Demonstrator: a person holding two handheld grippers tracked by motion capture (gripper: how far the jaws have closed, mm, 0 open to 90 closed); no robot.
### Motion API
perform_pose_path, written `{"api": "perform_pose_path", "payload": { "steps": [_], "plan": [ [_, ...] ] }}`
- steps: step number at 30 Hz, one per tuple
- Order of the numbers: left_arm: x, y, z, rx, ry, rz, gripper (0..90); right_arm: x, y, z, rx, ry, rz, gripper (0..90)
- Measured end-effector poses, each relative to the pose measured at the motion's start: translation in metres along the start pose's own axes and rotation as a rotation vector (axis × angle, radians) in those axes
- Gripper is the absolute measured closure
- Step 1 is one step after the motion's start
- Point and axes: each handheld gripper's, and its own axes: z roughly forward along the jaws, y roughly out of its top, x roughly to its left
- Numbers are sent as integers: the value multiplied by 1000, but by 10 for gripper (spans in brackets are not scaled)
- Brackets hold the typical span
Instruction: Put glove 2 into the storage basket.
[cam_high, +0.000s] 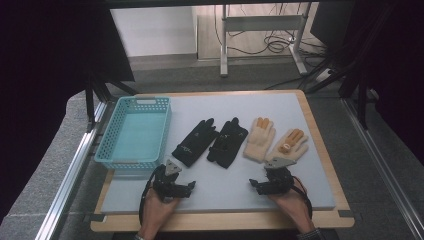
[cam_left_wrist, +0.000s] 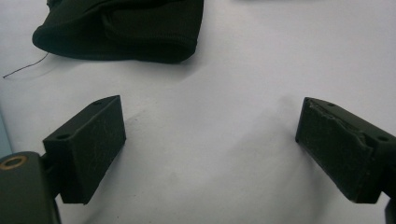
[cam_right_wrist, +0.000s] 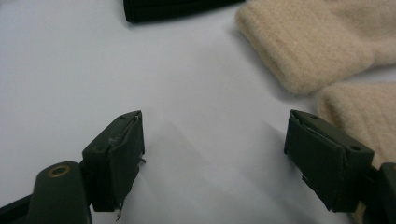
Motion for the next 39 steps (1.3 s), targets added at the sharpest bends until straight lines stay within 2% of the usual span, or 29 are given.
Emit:
{"api": "perform_pose_path", "payload": {
  "steps": [5, 12, 15, 19, 29, 34, 39],
  "plan": [
    [0, 0, 0, 0, 0, 0, 86, 2, 1, -1, -3, -18, 19, 232],
    [0, 0, 0, 1, -1, 0, 86, 1, 5, -1, -17, 15, 34, 255],
    [0, 0, 0, 0, 0, 0, 86, -1, 8, -2, -21, 44, 47, 272],
    [0, 0, 0, 2, -1, 2, 86, -1, 14, -1, -26, 45, 26, 272],
    [0, 0, 0, 2, -1, 1, 86, -4, 27, 8, -9, 52, 37, 257],
    [0, 0, 0, 2, -1, 1, 86, -6, 36, 9, -18, 54, 47, 255],
    [0, 0, 0, 2, -1, 0, 86, -9, 44, 14, -16, 70, 52, 295]
  ]
}}
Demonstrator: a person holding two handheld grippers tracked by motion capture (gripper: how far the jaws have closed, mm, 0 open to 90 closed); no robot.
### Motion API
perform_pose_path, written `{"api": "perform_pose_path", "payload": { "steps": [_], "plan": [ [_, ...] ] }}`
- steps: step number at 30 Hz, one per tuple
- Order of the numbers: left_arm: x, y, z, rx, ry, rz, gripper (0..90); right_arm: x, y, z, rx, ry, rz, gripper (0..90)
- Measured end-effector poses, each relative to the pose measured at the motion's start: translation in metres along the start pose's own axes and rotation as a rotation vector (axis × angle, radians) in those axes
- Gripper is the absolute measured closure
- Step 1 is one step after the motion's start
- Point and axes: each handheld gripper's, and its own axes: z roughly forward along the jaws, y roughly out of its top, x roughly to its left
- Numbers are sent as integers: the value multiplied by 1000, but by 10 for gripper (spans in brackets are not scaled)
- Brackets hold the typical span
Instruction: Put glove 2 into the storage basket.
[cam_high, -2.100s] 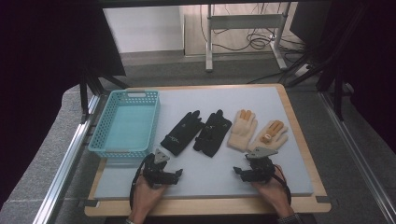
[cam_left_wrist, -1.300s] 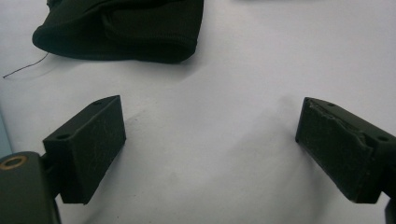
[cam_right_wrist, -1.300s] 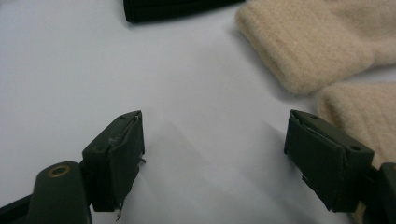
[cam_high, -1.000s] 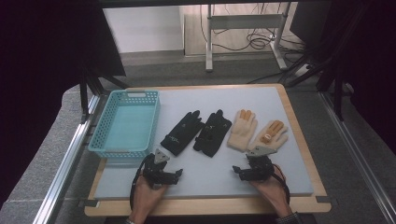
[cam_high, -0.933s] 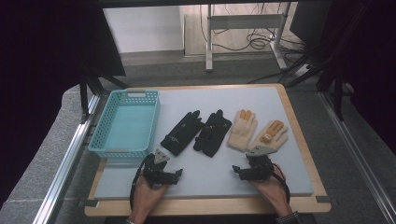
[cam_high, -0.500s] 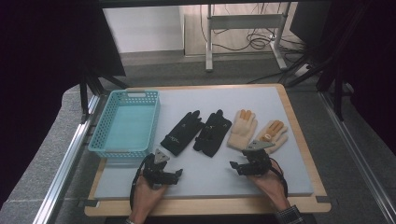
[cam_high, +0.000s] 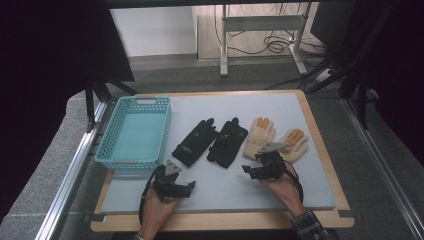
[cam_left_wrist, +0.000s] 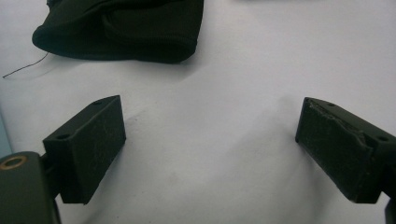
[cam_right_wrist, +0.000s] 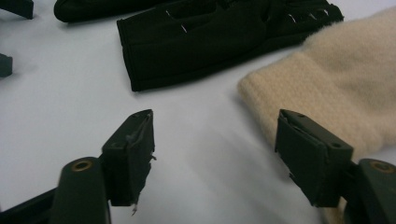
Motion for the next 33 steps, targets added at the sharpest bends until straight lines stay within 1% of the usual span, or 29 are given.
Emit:
{"api": "perform_pose_path", "payload": {
  "steps": [2, 5, 8, 10, 14, 15, 16, 19, 21, 22, 25, 29, 33],
  "plan": [
    [0, 0, 0, 0, 0, 1, 86, -1, 3, 2, -1, -5, -10, 315],
    [0, 0, 0, -2, 1, -1, 86, -1, 11, 3, -15, -17, -28, 368],
    [0, 0, 0, 0, 1, -1, 86, -4, 22, 4, -47, -23, -26, 433],
    [0, 0, 0, 2, 0, 1, 86, -6, 28, 6, -55, -22, -28, 469],
    [0, 0, 0, 1, 0, -1, 86, -8, 38, 13, -51, -17, -34, 527],
    [0, 0, 0, 1, 0, -1, 86, -8, 38, 13, -51, -17, -34, 527],
    [0, 0, 0, 2, -1, 1, 86, -10, 42, 18, -45, -17, -36, 550],
    [0, 0, 0, 2, -1, 1, 86, -13, 48, 24, -42, -22, -42, 565],
    [0, 0, 0, -2, -1, -4, 86, -15, 53, 28, -34, -27, -47, 563],
    [0, 0, 0, 3, -1, 1, 86, -16, 55, 31, -29, -37, -51, 555],
    [0, 0, 0, 2, -2, 1, 86, -19, 63, 41, -14, -59, -59, 476],
    [0, 0, 0, 2, -2, 1, 86, -21, 73, 54, -3, -85, -52, 366],
    [0, 0, 0, 2, -2, 1, 86, -25, 79, 70, 29, -89, -43, 303]
  ]
}}
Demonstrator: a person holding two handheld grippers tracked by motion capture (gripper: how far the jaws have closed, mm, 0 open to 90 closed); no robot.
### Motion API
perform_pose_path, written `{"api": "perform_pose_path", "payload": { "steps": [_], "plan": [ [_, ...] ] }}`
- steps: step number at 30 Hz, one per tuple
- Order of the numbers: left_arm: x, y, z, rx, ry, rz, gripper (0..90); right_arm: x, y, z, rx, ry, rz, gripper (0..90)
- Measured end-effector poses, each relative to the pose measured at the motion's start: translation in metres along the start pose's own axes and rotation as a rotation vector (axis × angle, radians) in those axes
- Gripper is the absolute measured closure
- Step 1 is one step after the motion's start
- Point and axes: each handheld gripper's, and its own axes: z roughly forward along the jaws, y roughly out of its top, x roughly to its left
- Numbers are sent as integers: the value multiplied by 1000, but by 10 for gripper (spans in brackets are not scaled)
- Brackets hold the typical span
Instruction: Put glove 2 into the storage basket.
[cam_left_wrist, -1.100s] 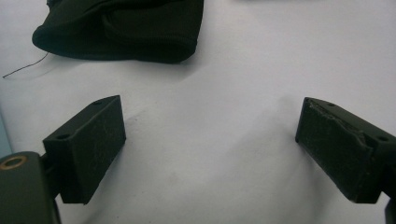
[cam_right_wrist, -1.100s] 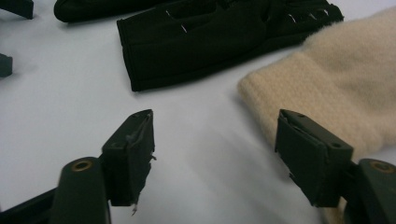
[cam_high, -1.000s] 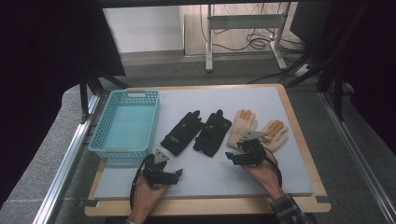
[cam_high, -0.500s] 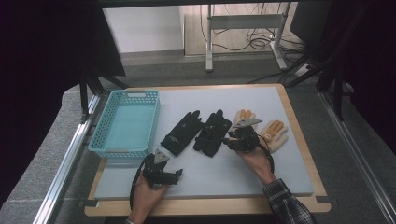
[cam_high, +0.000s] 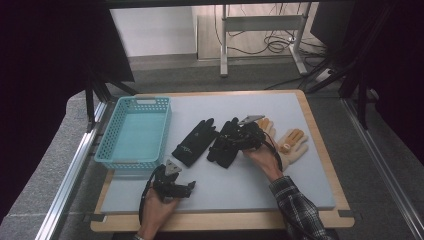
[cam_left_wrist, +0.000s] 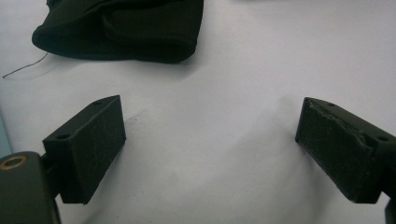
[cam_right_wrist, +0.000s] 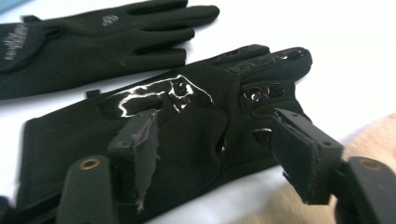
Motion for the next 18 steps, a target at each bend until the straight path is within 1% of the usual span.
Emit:
{"api": "perform_pose_path", "payload": {
  "steps": [1, 2, 3, 4, 6, 7, 8, 10, 11, 12, 13, 14, 15, 16, 18],
  "plan": [
    [0, 0, 0, 0, 0, 0, 86, 0, 1, 4, 8, -1, 0, 295],
    [0, 0, 0, 0, 0, 0, 86, 0, 1, 4, 8, -1, 0, 295],
    [0, 0, 0, 0, 0, 0, 86, -1, 2, 13, 23, -1, -4, 286],
    [0, 0, 0, 0, 0, 0, 86, -1, 2, 16, 30, -7, -10, 286],
    [0, 0, 0, -2, 0, -2, 86, -2, 2, 23, 60, -21, -29, 306],
    [0, 0, 0, -2, 0, -2, 86, -2, 2, 27, 73, -20, -33, 323],
    [0, 0, 0, -4, 1, -2, 86, -2, 3, 28, 66, -19, -23, 367],
    [0, 0, 0, -4, 1, -2, 86, -3, 4, 27, 76, -31, -18, 479],
    [0, 0, 0, -4, 1, -2, 86, -3, 4, 27, 76, -31, -18, 479],
    [0, 0, 0, -4, 1, -2, 86, -3, 5, 24, 85, -30, -14, 647],
    [0, 0, 0, -2, 1, 0, 86, -4, 5, 24, 92, -9, -13, 758],
    [0, 0, 0, -1, 1, -1, 86, -3, 5, 25, 94, 20, -1, 779],
    [0, 0, 0, -1, 1, -1, 86, -3, 5, 25, 94, 20, -1, 779],
    [0, 0, 0, 0, 1, 0, 86, -2, 4, 25, 92, 24, 3, 800],
    [0, 0, 0, 0, 0, 0, 86, -1, 5, 24, 97, 20, -6, 822]
  ]
}}
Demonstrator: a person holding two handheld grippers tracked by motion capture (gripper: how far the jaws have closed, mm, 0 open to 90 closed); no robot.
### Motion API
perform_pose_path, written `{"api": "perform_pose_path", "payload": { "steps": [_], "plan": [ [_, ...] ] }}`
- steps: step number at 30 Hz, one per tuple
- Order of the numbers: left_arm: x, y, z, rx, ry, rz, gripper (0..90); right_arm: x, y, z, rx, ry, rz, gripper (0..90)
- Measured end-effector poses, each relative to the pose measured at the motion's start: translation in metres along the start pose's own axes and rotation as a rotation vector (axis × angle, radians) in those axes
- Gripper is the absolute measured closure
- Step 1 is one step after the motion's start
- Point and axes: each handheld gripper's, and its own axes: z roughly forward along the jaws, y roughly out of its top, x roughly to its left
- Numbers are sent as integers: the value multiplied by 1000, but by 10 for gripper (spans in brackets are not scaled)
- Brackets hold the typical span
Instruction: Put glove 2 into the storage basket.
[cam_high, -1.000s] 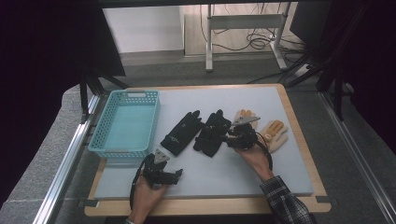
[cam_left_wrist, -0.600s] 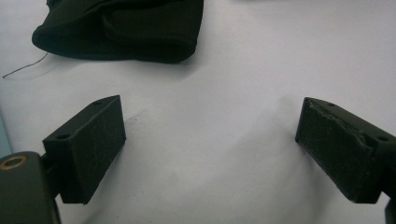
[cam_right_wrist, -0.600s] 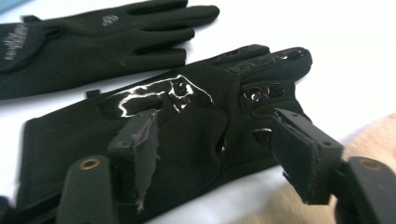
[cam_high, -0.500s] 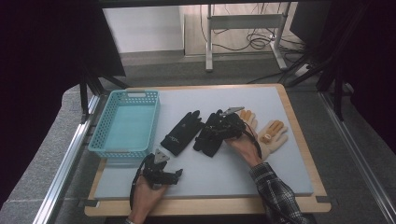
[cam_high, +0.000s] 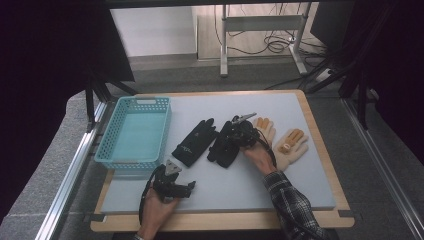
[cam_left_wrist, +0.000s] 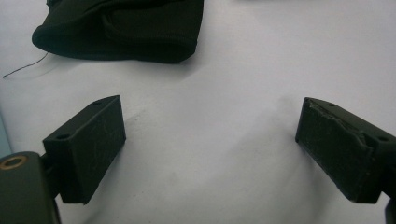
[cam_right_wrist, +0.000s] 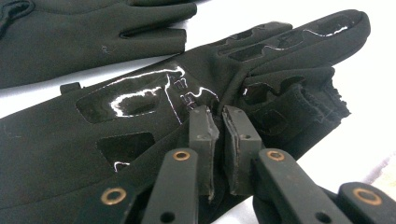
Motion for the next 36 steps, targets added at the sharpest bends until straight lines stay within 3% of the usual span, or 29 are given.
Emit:
{"api": "perform_pose_path", "payload": {
  "steps": [5, 12, 18, 24, 31, 33, 36],
  "plan": [
    [0, 0, 0, -2, 0, 0, 86, 1, 3, -6, -3, 9, -19, 830],
    [0, 0, 0, 1, 1, 3, 86, 2, 8, -33, -57, 52, -1, 832],
    [0, 0, 0, 0, 1, 2, 86, 8, 13, -57, -90, 113, -19, 832],
    [0, 0, 0, -3, 1, -3, 86, 22, 12, -86, -110, 183, -48, 832],
    [0, 0, 0, -6, 2, -3, 86, 41, -4, -112, -104, 272, -80, 831],
    [0, 0, 0, -6, 2, -3, 86, 47, -18, -116, -95, 329, -70, 831],
    [0, 0, 0, -6, 2, -3, 86, 51, -28, -115, -78, 354, -72, 831]
  ]
}}
